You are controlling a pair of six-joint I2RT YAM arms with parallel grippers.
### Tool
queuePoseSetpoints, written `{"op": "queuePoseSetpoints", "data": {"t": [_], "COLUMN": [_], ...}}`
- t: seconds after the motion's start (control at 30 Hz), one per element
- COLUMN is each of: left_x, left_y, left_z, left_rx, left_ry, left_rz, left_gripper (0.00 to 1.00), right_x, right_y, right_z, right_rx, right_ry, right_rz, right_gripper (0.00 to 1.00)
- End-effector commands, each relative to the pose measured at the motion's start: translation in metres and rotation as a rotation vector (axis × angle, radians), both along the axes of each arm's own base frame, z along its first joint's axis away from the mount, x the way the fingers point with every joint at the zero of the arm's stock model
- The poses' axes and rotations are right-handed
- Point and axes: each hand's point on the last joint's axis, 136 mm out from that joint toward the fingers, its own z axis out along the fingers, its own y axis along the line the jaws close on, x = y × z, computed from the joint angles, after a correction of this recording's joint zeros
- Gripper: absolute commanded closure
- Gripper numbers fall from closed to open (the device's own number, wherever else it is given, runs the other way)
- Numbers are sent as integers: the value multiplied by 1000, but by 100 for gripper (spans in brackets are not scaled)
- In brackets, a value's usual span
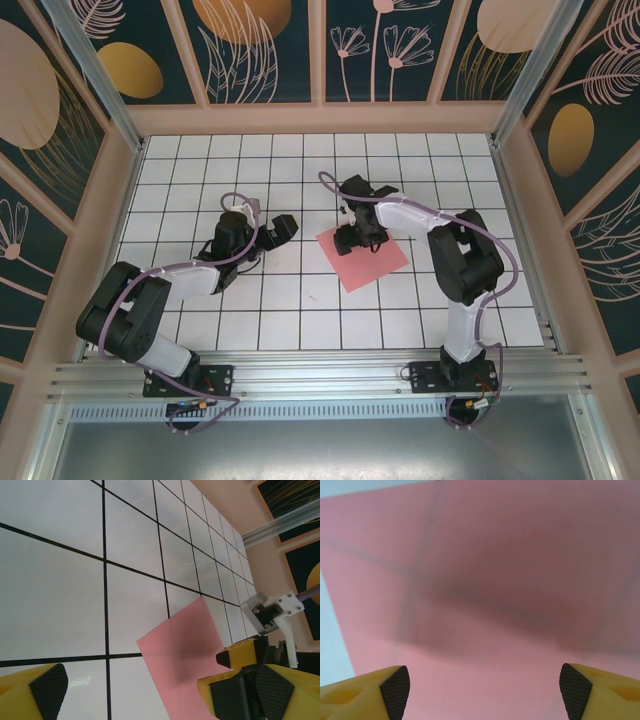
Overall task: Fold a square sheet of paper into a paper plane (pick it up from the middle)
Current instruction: Fold the square sheet of paper in half at the center of the table.
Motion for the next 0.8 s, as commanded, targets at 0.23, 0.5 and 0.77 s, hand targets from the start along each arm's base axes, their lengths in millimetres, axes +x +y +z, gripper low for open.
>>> {"op": "queuePoseSetpoints", "data": {"t": [0.23,0.5,0.77], "left_x": [3,4,5], "left_y": [-2,-3,-4], "left_z": [12,12,16], "left_rx": [-18,-20,-26], "left_ry": [-19,-18,-23], "left_rz": [3,2,3], "left_gripper": [2,2,2], "right_x": [-21,-16,-1], "right_y": [-12,-10,15], "right_z": [-43,-38,14], "right_rx": [-100,-91,75], "right_ry": [109,93,10], "right_rz": [67,40,9], "right_gripper": [19,35,57]}}
